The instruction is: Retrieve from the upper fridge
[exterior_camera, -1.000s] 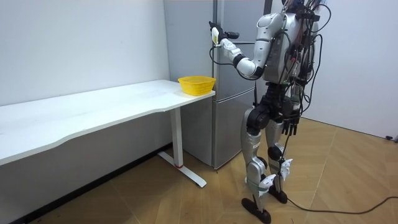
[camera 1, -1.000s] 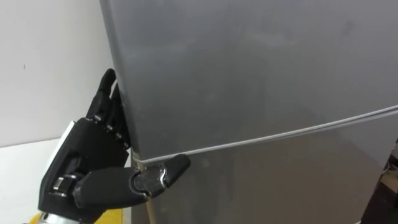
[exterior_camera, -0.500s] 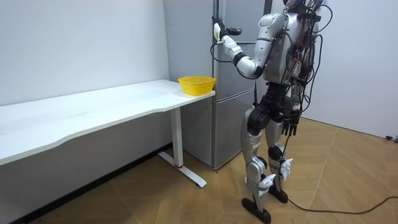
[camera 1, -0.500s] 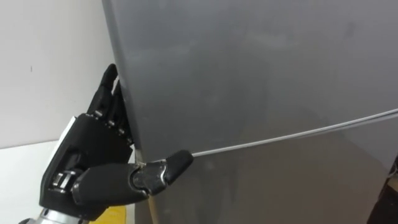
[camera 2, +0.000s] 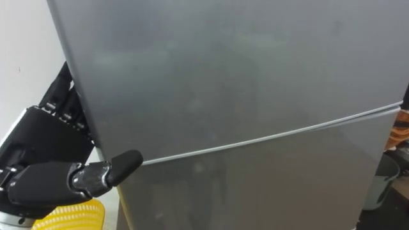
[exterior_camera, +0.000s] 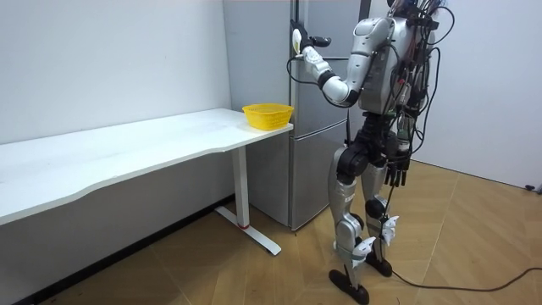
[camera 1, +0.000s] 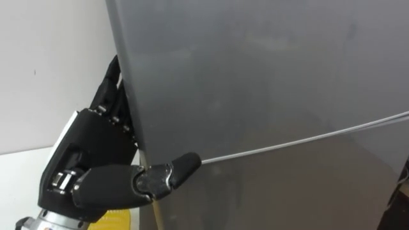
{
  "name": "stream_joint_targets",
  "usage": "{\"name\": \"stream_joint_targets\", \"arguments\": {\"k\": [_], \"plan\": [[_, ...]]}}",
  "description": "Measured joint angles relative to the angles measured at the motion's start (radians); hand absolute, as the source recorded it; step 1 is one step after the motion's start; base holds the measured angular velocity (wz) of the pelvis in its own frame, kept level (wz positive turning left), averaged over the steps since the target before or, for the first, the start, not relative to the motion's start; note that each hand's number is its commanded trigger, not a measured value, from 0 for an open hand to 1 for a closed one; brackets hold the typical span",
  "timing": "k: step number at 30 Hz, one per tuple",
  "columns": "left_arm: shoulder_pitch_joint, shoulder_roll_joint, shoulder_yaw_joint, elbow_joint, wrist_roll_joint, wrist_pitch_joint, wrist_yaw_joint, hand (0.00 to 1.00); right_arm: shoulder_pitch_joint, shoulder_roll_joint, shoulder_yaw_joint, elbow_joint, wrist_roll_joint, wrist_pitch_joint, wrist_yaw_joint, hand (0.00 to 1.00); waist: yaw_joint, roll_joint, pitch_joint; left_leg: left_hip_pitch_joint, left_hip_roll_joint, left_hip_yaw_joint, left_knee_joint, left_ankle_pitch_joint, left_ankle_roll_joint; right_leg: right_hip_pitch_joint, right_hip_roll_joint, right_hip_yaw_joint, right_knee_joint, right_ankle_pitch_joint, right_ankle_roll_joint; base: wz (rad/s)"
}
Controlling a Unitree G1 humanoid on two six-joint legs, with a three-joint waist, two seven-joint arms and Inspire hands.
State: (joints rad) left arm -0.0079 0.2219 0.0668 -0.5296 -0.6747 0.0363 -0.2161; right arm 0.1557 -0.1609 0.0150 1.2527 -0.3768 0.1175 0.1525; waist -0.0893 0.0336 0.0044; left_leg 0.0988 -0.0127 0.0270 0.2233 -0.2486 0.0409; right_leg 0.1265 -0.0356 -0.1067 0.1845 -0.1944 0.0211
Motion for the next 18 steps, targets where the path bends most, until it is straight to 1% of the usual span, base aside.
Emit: {"name": "stream_joint_targets", "arguments": {"k": [3,5,9,10,16,18], "plan": [[-0.001,0.0,0.002,0.0,-0.001,-0.002,-0.006,0.0,-0.002,0.0,0.0,0.004,0.0,-0.014,-0.003,0.0,0.0,-0.001,0.0002,-0.001,0.0,0.0,0.002,0.0,0.0,-0.001,0.0,0.001,0.0,0.0,0.0,0.0],[-0.003,0.0,0.006,0.0,-0.001,-0.002,-0.012,0.0,-0.008,0.0,0.0,0.011,0.0,-0.018,-0.008,0.0,0.0,-0.001,0.0004,-0.003,0.0,0.0,0.002,0.0,0.0,-0.003,0.0,0.0,0.0,0.0,0.0,0.0],[-0.027,0.0,0.008,0.0,-0.004,-0.002,-0.013,0.0,-0.022,-0.002,0.001,0.034,0.0,-0.021,-0.017,0.0,0.004,-0.003,0.0001,-0.007,0.001,0.001,0.001,0.0,0.0,-0.007,0.0,0.0,0.001,0.0,0.0,0.0],[-0.029,0.0,0.009,0.0,-0.023,-0.003,-0.013,0.0,-0.022,-0.003,0.002,0.035,0.0,-0.022,-0.023,0.0,0.004,-0.004,-0.0001,-0.007,0.001,0.001,0.0,0.0,0.0,-0.008,0.0,0.0,0.001,0.0,0.0,0.0],[-0.047,0.0,0.008,-0.001,-0.08,-0.035,-0.021,0.0,-0.024,-0.004,0.001,0.036,-0.006,-0.031,-0.035,0.0,0.005,-0.011,-0.0037,-0.008,0.001,0.005,-0.001,0.0,0.0,-0.01,0.0,0.003,0.001,0.0,0.0,-0.01],[-0.047,0.0,0.008,-0.004,-0.102,-0.046,-0.032,0.0,-0.026,-0.004,0.001,0.036,-0.02,-0.032,-0.045,0.0,0.006,-0.015,-0.0054,-0.006,0.001,0.009,0.0,0.0,0.0,-0.01,0.0,0.021,0.001,0.0,0.0,-0.04]]}}
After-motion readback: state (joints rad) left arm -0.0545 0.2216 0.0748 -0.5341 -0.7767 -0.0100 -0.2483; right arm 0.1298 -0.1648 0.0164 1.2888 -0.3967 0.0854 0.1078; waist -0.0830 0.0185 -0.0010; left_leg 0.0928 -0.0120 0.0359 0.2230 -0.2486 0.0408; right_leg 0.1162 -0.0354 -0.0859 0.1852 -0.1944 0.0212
